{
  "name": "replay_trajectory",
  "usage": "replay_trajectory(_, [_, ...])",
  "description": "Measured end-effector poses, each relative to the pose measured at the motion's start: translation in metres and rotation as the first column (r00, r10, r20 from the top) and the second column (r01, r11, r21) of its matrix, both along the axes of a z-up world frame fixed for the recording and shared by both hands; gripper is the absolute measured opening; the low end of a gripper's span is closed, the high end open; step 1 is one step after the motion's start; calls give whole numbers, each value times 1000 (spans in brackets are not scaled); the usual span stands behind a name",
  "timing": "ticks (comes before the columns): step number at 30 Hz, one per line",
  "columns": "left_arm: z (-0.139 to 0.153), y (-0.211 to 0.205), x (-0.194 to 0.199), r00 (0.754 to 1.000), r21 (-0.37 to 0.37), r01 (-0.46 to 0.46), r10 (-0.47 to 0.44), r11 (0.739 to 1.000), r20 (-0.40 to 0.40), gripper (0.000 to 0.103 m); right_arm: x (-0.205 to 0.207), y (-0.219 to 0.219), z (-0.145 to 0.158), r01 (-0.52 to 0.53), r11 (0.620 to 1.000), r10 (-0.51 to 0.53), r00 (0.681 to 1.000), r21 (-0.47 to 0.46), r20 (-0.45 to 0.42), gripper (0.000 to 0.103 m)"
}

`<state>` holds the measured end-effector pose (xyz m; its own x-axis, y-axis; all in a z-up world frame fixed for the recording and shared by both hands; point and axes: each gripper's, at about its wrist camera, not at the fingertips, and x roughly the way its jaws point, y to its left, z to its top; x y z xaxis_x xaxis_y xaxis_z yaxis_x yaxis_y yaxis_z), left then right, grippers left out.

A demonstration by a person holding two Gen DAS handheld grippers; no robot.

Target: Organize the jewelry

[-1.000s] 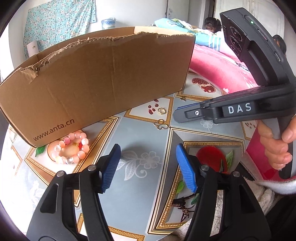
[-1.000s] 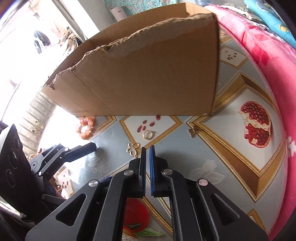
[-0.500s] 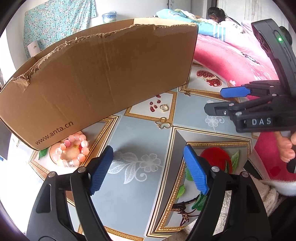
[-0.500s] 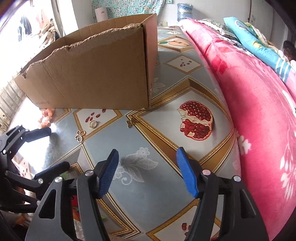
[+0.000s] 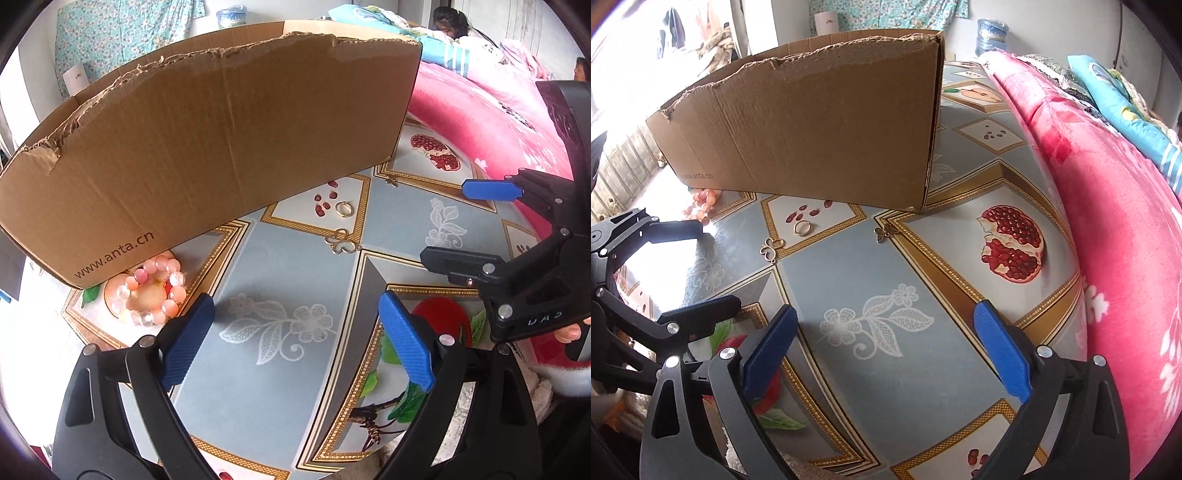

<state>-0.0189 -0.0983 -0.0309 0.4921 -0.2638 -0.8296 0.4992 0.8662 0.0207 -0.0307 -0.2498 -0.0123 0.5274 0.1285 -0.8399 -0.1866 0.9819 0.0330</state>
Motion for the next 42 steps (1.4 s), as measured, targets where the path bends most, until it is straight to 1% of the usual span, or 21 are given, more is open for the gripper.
replay_trajectory(9, [-2, 0, 2, 1000, 2, -2, 2, 1000, -4, 95, -1, 1, 0, -24, 1000, 24, 1000, -4, -1, 97])
replay_trajectory(14, [-2, 3, 1, 1000, -1, -8, 8, 1000, -1, 95, 0, 1, -1, -20, 1000, 20, 1000, -2, -1, 97])
replay_trajectory(18, [-1, 2, 3, 1000, 11, 9, -9, 1000, -25, 95, 1, 3, -1, -11, 1000, 11, 1000, -5, -11, 97])
replay_trajectory(21, [-1, 0, 3, 1000, 11, 15, -14, 1000, -22, 95, 2, 2, -1, -10, 1000, 10, 1000, -6, -16, 97])
replay_trajectory(25, [-1, -1, 2, 1000, 10, 2, -2, 1000, -21, 95, 1, 3, -1, -2, 1000, 2, 1000, -7, -15, 97])
replay_trajectory(29, [-3, 0, -1, 1000, -1, -4, 4, 1000, 3, 95, 0, 3, -1, 18, 1000, -18, 1000, -10, -12, 97])
replay_trajectory(35, [-2, 1, -2, 1000, -1, -9, 9, 1000, -1, 95, -4, 4, 0, 55, 998, -55, 998, -18, -20, 97])
replay_trajectory(39, [-2, 1, -2, 1000, 0, -1, 1, 1000, 0, 95, -3, 3, 0, 89, 996, -90, 995, -24, -53, 97])
replay_trajectory(42, [-1, 1, -1, 1000, 1, 23, -23, 1000, -3, 95, 0, 3, 1, 132, 991, -135, 988, -33, -82, 97])
